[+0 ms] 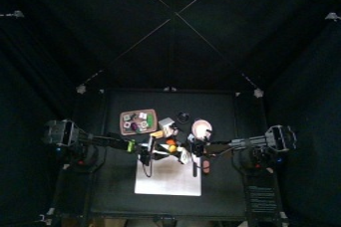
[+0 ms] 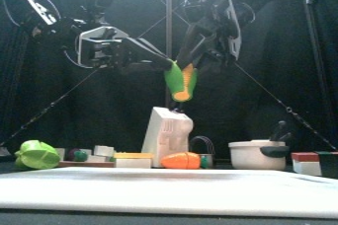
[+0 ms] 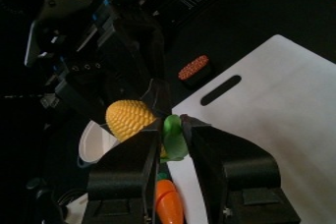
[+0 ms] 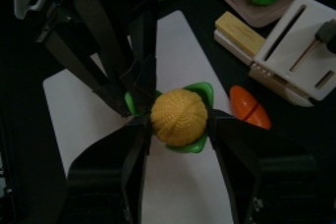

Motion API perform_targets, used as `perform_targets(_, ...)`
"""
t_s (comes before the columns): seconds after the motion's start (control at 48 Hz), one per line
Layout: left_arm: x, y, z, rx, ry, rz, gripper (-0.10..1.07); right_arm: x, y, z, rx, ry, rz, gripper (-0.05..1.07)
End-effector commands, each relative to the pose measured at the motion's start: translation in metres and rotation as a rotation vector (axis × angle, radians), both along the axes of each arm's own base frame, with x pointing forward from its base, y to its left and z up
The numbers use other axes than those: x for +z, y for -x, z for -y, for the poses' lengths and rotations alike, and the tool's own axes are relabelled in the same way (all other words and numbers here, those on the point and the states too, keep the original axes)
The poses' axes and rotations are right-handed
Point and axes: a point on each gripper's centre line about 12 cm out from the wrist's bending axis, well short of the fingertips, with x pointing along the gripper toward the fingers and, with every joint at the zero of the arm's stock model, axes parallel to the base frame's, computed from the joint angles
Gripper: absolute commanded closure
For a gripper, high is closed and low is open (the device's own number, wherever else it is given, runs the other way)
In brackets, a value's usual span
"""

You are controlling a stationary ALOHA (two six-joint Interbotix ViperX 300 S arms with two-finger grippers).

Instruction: Remove corn husk

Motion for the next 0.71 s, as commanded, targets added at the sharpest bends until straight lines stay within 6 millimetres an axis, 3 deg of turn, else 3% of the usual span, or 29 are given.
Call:
perform_targets(0.0, 0.0096, -0.0052, -0.0002, 0.0, -0.001, 0.031, 0.36, 0.018, -0.0009, 0.0, 0.004, -0.003, 0.053, 0.39)
perform_targets(0.312, 0.0111, -0.0063, -0.0008, 0.001, -0.003, 0.036, 0.58, 0.0186, -0.0012, 0.0, 0.004, -0.003, 0.055, 0.39)
perform_targets(0.688, 0.0106, -0.0055, -0.0013, 0.003, -0.001, 0.034, 0.61, 0.0169, -0.0004, 0.0, 0.004, -0.003, 0.05, 0.45)
